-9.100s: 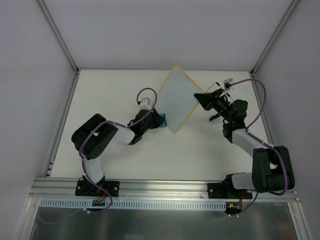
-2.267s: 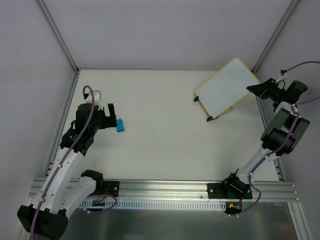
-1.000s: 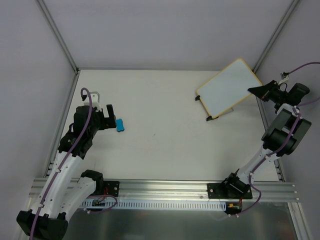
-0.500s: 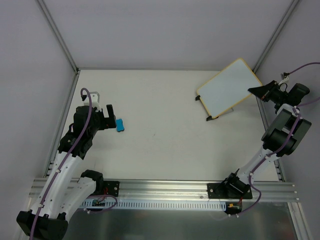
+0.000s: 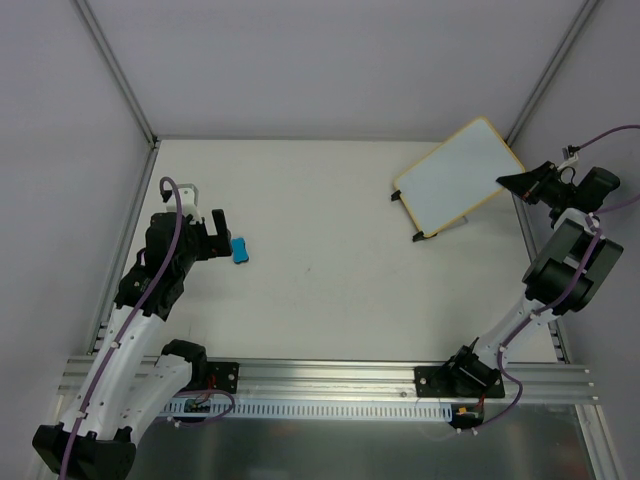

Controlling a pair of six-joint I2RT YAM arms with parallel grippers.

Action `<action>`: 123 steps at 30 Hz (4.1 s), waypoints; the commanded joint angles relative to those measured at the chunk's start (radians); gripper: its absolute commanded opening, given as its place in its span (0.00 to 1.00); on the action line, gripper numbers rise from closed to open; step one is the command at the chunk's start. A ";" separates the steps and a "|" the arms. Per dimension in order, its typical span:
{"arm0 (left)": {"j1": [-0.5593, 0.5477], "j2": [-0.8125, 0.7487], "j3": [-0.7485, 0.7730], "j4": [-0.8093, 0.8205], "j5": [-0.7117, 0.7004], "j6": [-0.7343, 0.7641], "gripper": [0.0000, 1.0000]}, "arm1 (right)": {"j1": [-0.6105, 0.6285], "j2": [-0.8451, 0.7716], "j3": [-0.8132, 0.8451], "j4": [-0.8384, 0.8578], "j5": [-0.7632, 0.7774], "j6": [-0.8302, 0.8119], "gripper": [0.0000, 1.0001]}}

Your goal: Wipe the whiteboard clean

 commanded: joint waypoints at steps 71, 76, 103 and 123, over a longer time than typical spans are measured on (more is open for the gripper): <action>0.004 -0.097 -0.004 0.005 -0.006 0.012 0.99 | -0.103 -0.446 -0.305 -0.229 0.298 -0.131 0.99; 0.004 -0.118 -0.009 0.005 -0.029 0.011 0.99 | -0.097 -0.752 -0.391 -0.393 0.466 -0.151 0.99; 0.004 -0.445 0.149 -0.148 -0.029 0.055 0.99 | 0.653 -1.781 -0.399 -0.905 1.162 -0.462 0.99; 0.005 -0.560 0.042 -0.224 -0.030 -0.011 0.99 | 0.681 -1.858 -0.479 -0.912 1.158 -0.446 0.99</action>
